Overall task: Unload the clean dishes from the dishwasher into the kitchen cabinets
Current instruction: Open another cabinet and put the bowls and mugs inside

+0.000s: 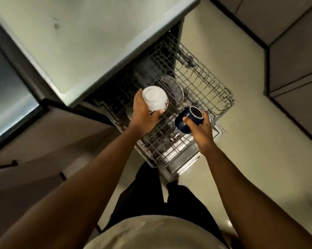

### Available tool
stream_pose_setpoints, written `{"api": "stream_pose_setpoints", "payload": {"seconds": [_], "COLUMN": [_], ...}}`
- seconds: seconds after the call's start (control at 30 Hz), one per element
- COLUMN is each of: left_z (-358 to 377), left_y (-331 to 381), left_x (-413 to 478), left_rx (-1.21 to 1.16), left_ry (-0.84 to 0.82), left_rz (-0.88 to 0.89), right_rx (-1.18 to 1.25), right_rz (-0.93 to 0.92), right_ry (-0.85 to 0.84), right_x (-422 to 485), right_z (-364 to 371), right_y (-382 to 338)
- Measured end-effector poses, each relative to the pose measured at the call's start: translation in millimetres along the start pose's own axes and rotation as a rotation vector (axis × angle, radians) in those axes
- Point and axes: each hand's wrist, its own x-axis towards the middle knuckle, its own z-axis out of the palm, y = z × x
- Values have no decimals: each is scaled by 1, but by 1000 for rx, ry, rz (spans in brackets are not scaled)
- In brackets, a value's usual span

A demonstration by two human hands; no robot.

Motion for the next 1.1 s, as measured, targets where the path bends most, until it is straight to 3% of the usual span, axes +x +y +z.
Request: {"api": "stream_pose_setpoints", "payload": {"seconds": [0.47, 0.77, 1.1], "left_z": [-68, -132, -182], "left_y": [-30, -97, -159], "left_x": [-209, -323, -487], "left_rx": [-54, -128, -208], "left_ry": [447, 823, 1143], "left_rz": [-181, -431, -583], "right_rx": [-259, -499, -551], "right_rz": [-270, -458, -579], "right_ry": [-375, -686, -1042], "right_x": [-110, -192, -338], "right_z": [51, 146, 262], "right_y": [-6, 9, 54]}}
